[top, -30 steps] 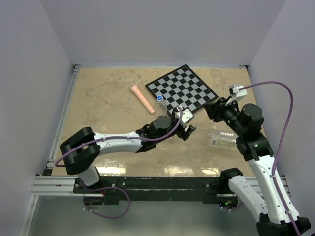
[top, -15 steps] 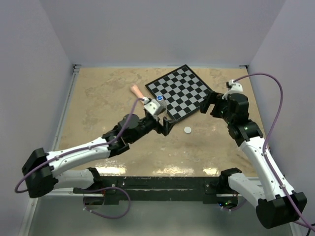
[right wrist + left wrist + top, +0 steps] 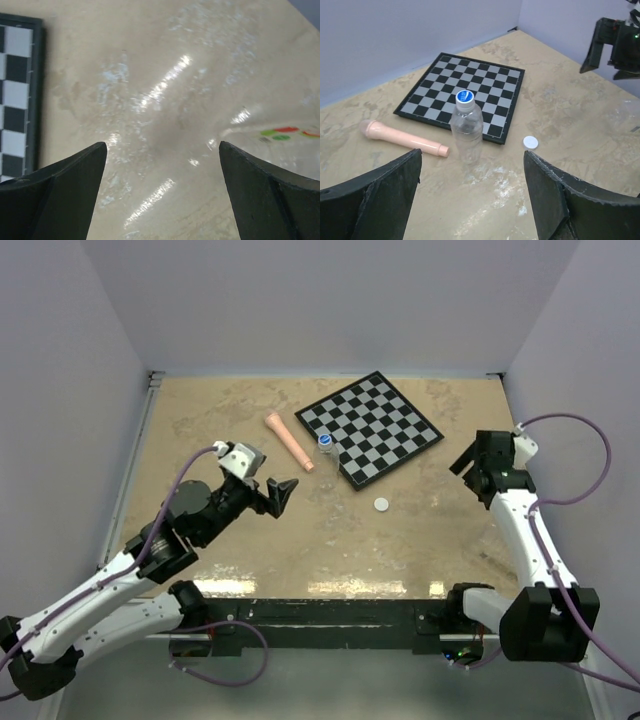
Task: Screw on the bottle caps
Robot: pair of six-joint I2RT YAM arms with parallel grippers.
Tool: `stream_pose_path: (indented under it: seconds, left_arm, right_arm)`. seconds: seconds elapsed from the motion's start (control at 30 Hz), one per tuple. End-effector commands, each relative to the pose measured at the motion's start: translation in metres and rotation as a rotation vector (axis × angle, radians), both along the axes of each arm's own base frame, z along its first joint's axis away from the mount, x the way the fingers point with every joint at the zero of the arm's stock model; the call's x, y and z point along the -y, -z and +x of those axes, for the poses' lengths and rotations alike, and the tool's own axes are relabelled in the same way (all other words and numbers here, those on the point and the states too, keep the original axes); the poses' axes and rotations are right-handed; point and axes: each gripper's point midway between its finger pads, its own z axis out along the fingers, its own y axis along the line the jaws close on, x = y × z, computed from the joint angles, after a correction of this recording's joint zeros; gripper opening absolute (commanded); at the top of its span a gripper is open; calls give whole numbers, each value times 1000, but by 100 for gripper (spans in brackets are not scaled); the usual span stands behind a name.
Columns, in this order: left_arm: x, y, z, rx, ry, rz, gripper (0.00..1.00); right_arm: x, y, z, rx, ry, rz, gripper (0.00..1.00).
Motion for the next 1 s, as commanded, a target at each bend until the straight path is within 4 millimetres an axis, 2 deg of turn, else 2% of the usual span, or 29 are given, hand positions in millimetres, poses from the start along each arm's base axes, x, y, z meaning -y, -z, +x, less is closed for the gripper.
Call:
stream_pose_path:
  seconds: [0.0,0.27,0.4,0.6,0.7,0.97]
  left_arm:
    - [-27,16,3,6,-89,92,87]
    - [-50,23,4,39,-124,127,87]
    - [-53,22,2,52,-122,118,88]
    - [-61,19,2,69,-153,111,88]
    - [-62,20,2,69,-159,115,88]
    - [-61,23,4,63,-158,124,88]
  right_arm:
    - [29,-3,-35,-87,255,-39,99]
    - [38,7,-80,-239,409,-26,99]
    - [44,13,-89,-255,449,-9,98]
    - [55,43,-88,-298,472,39,98]
    - [60,46,-84,-280,461,47,97]
    - [44,51,-60,-214,263,105,86]
